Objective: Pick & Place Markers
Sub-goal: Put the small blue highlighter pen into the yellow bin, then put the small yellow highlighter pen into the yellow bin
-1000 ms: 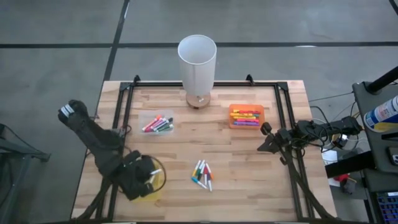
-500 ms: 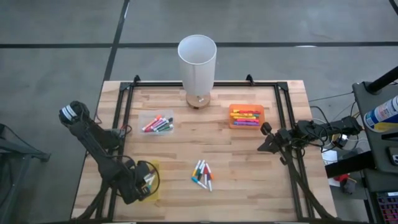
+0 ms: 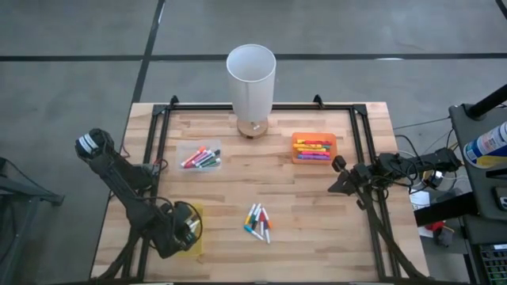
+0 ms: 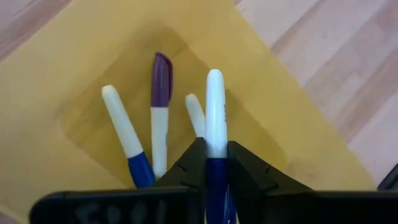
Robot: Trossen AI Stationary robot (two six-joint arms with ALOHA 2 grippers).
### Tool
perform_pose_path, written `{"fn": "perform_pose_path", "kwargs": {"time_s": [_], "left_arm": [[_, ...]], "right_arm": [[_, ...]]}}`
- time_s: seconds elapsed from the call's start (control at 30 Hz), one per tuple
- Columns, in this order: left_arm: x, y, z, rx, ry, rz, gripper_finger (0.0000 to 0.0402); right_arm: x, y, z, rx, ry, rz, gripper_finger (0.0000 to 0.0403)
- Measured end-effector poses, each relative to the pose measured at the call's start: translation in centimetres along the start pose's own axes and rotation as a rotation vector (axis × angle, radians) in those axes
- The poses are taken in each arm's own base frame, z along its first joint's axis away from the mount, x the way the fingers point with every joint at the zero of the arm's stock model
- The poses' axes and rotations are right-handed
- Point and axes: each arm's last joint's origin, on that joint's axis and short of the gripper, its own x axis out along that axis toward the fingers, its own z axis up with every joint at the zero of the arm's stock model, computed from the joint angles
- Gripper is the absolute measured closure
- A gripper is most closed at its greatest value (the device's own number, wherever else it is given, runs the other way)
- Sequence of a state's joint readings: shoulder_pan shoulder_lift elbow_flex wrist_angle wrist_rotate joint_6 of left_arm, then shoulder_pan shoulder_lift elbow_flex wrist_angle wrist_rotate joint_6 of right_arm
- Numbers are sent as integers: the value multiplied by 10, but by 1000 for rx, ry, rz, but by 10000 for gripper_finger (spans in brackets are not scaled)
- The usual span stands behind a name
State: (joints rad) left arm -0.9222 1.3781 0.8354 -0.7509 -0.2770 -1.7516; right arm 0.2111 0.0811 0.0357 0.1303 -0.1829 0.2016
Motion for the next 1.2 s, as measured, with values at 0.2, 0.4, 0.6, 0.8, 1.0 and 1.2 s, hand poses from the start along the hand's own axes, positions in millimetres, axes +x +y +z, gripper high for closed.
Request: {"fn": "perform_pose_path", "kwargs": {"time_s": [0.2, 0.4, 0.6, 0.8, 1.0, 1.2], "left_arm": [[1, 2, 0, -13, -7, 7, 308], [1, 2, -1, -25, 17, 14, 293], [-3, -2, -1, -32, 39, -1, 292], [-7, -7, -1, -23, 57, -20, 291], [-13, -14, 2, -23, 60, -45, 291], [-19, -19, 3, -8, 61, -69, 291]], "right_arm": [[0, 0, 0, 0, 0, 0, 394], [0, 0, 0, 0, 0, 0, 394], [0, 0, 0, 0, 0, 0, 394], [0, 0, 0, 0, 1, 0, 394], [0, 0, 0, 0, 0, 0, 394], [0, 0, 0, 0, 0, 0, 394]]}}
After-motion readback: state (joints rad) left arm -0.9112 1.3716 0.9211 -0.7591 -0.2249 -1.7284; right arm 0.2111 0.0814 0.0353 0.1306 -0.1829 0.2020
